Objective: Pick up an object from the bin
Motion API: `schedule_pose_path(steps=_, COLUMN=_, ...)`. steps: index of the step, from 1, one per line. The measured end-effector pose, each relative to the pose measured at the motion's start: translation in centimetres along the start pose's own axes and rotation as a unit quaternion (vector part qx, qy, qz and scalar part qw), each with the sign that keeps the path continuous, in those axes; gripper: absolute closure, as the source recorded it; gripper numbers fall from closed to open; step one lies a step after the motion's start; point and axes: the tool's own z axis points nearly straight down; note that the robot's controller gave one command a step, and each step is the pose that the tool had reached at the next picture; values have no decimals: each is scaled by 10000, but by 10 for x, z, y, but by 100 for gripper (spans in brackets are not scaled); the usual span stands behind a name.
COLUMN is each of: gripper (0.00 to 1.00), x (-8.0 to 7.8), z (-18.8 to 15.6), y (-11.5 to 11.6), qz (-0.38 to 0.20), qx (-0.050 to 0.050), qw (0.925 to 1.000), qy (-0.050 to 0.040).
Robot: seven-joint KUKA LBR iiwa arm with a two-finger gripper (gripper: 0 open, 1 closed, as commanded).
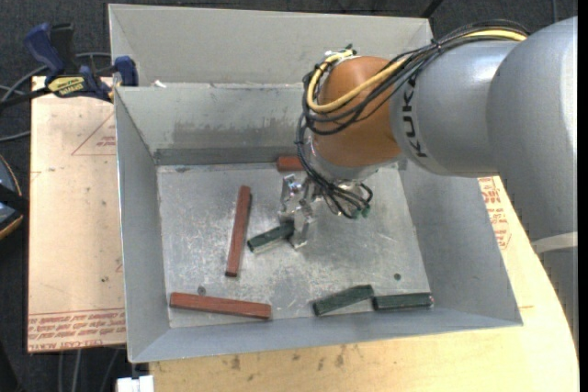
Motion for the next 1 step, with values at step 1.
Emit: schedule_pose_path(steps=1, gripper=100, x=-21, z=-140, y=16, qz=33, qx=-5, qw=10000, qy=87)
